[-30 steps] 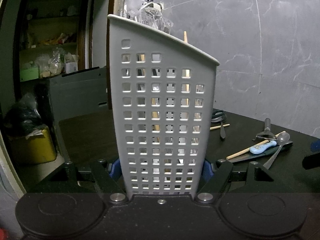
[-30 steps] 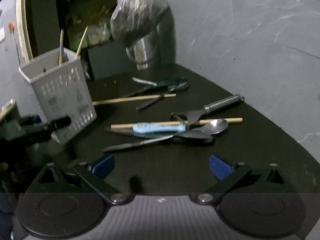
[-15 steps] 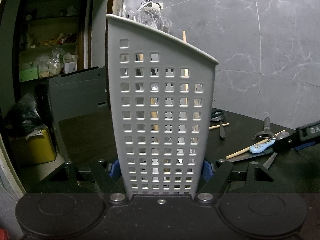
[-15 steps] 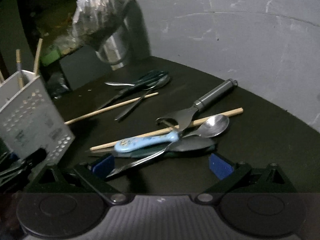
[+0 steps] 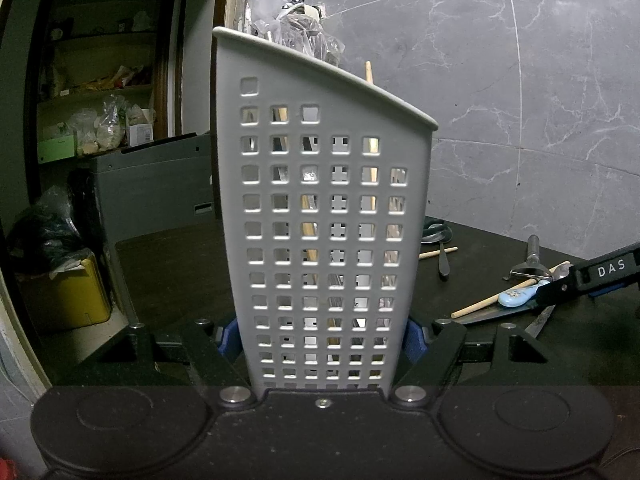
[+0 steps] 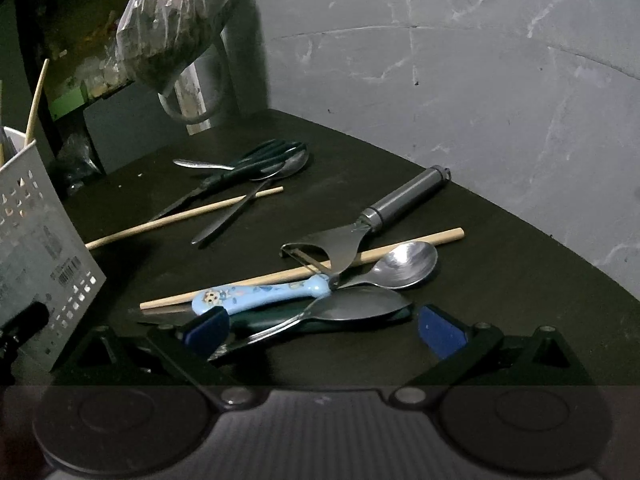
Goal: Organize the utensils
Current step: 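Move the right tool back over the utensil pile, then grasp a silver spoon from the pile with the right tool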
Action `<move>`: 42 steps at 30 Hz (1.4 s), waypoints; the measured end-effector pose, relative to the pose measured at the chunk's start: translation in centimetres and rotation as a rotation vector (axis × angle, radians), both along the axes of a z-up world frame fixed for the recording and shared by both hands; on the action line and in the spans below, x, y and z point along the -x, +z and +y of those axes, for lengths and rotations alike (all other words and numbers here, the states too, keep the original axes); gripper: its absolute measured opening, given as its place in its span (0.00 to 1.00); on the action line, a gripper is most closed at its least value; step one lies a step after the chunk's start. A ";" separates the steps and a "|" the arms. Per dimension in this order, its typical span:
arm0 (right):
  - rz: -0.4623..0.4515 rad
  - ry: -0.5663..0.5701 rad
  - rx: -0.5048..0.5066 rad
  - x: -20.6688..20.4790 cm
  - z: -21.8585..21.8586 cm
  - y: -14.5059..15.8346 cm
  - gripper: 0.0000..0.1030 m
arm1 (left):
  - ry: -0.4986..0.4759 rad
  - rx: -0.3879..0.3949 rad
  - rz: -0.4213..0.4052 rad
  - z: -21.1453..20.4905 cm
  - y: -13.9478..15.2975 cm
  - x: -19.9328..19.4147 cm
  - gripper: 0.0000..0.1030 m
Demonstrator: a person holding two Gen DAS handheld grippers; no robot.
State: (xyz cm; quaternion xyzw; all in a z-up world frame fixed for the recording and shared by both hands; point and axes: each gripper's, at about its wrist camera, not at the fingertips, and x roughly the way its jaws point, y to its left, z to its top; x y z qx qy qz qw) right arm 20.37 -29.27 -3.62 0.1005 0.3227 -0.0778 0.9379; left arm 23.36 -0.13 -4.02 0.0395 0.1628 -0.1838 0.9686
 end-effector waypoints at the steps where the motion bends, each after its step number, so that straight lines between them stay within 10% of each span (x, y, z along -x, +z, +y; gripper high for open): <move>1: 0.002 0.001 0.006 0.0 0.0 0.0 1.00 | 0.000 -0.001 0.000 0.0 0.0 0.0 0.74; 26: -0.008 0.066 0.039 0.7 0.5 0.1 0.91 | 0.000 0.000 0.000 0.0 0.0 0.0 0.74; 42: -0.006 0.096 -0.021 3.1 -0.7 0.8 0.50 | -0.002 0.003 0.002 0.0 0.0 0.0 0.74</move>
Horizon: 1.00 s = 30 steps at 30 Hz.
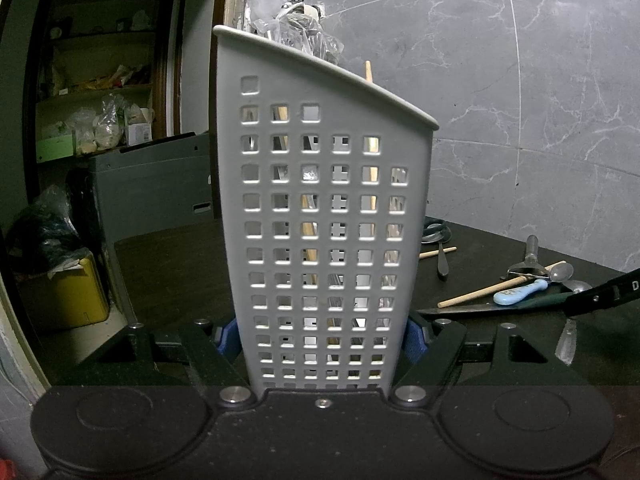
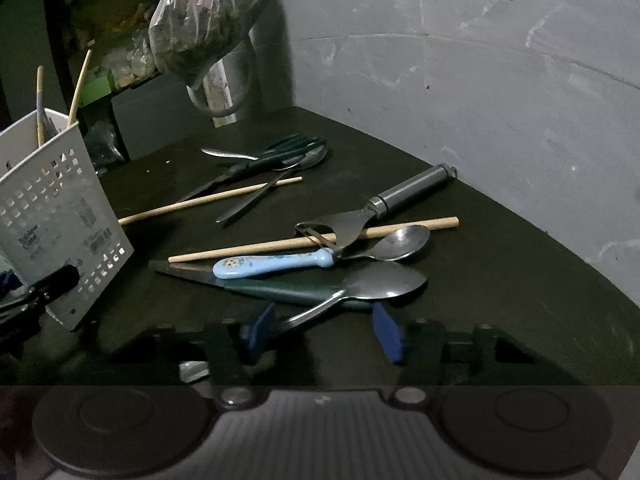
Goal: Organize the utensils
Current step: 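Grasp a silver spoon from the pile with the right tool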
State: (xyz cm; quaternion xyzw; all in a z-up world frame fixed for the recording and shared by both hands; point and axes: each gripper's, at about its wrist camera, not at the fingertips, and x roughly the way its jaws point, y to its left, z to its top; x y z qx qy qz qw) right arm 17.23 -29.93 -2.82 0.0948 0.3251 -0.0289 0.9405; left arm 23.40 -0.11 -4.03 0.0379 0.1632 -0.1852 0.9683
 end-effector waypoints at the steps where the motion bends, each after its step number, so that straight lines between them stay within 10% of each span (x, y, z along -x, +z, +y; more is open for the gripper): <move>1: 0.003 0.004 -0.006 0.1 -0.1 0.1 0.47 | 0.000 0.000 0.000 0.0 0.0 0.0 0.74; 7: 0.017 0.044 -0.064 1.6 -0.9 0.3 0.23 | 0.000 0.000 0.000 0.0 0.0 0.0 0.74; 15: 0.043 0.159 -0.121 3.6 -1.3 0.2 0.16 | 0.001 -0.001 -0.001 0.0 0.0 0.0 0.74; 20: 0.040 0.237 -0.092 3.6 0.0 0.5 0.20 | 0.000 -0.002 0.000 0.0 0.0 0.0 0.74; 24: 0.030 0.157 -0.144 2.9 -1.0 0.6 0.48 | 0.000 -0.001 -0.001 0.0 0.0 0.0 0.74; 30: -0.005 0.059 -0.199 1.3 -2.6 0.2 0.47 | 0.000 -0.004 -0.001 0.0 0.0 0.0 0.74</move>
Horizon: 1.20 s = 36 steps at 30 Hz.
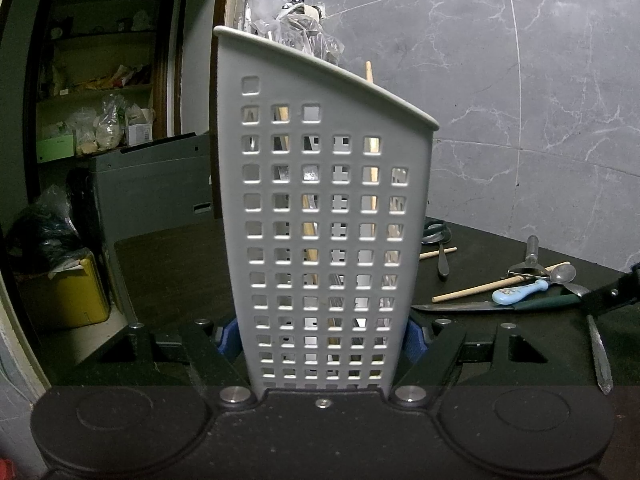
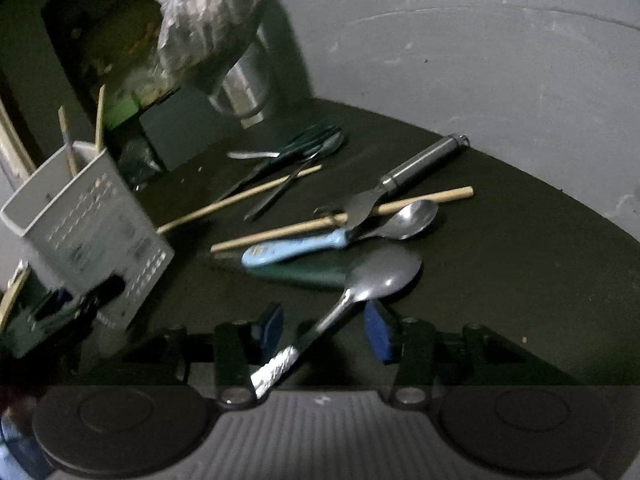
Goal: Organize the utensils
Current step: 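Grasp a silver spoon from the pile with the right tool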
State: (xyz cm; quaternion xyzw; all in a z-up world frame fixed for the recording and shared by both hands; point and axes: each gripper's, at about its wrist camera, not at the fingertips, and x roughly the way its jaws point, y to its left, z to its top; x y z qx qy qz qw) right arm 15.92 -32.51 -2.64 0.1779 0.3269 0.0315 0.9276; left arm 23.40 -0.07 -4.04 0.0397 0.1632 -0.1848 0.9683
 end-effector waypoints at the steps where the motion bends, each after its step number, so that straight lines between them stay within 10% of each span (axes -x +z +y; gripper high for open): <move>1: -0.006 0.000 -0.009 -0.2 0.0 -0.1 0.47 | 0.000 0.000 0.000 0.0 0.0 0.0 0.74; 7: 0.001 0.022 -0.021 -1.6 0.1 -0.5 0.20 | 0.000 0.000 0.000 0.0 0.0 0.0 0.74; 27: 0.015 -0.041 -0.034 -3.0 0.5 -0.5 0.16 | -0.002 0.002 0.002 0.1 0.0 0.0 0.74; 36: 0.062 0.130 0.056 -1.1 0.7 0.5 0.04 | -0.002 0.003 0.002 0.1 0.0 0.0 0.74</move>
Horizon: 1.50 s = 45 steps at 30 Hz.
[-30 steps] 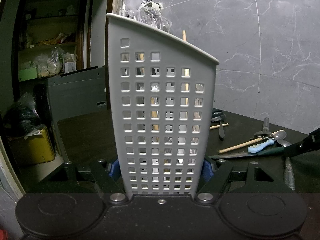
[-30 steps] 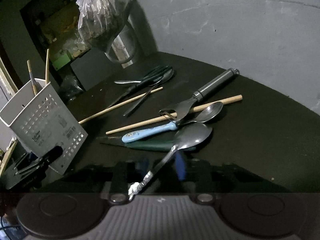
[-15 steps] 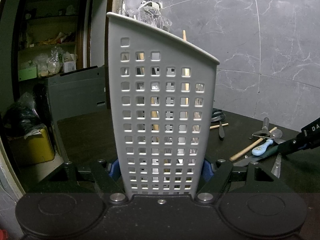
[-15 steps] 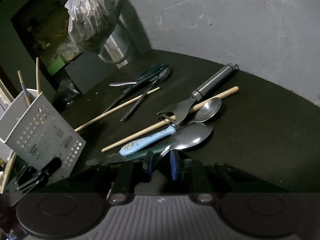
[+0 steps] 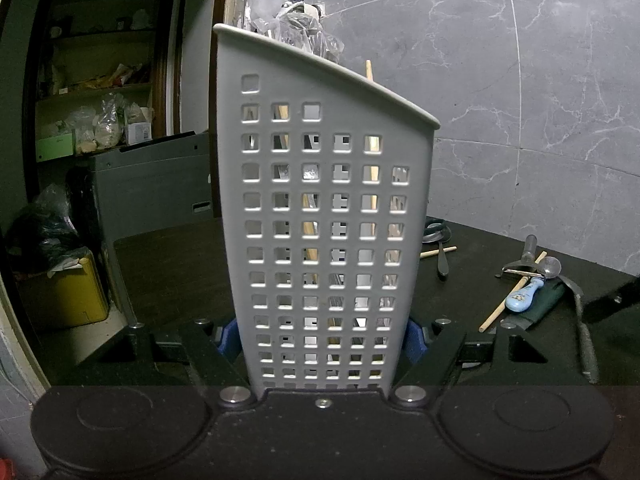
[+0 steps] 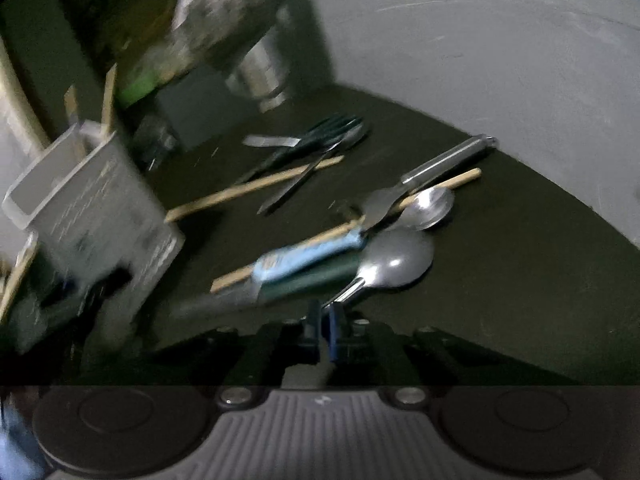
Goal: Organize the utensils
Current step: 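Grasp a silver spoon from the pile with the right tool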
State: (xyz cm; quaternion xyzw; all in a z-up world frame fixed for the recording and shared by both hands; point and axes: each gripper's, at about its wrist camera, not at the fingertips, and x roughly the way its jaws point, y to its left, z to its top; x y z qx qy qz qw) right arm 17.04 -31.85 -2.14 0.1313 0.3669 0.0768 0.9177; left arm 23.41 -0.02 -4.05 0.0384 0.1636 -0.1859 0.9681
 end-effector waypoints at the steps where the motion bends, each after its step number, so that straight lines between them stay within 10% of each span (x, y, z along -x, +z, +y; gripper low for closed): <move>1: 0.007 0.019 0.024 0.3 0.2 0.2 0.04 | 0.000 -0.001 0.000 0.0 0.0 0.0 0.74; 8: 0.042 0.100 0.132 1.1 1.2 0.6 0.10 | 0.000 -0.001 0.000 0.0 0.0 0.0 0.74; 15: 0.029 -0.009 0.005 0.2 -0.8 0.3 0.47 | 0.000 -0.001 0.000 0.0 0.0 0.0 0.74; 27: -0.034 -0.082 0.162 -3.0 0.4 -0.2 0.41 | 0.000 0.000 0.000 0.0 0.0 0.0 0.74; 33: -0.045 -0.069 0.193 -3.2 0.2 -0.4 0.07 | -0.006 0.009 0.002 0.2 -0.1 -0.2 0.74; 45: -0.086 -0.127 0.159 -3.1 1.0 -0.9 0.07 | -0.005 -0.003 0.021 0.1 0.0 -0.5 0.74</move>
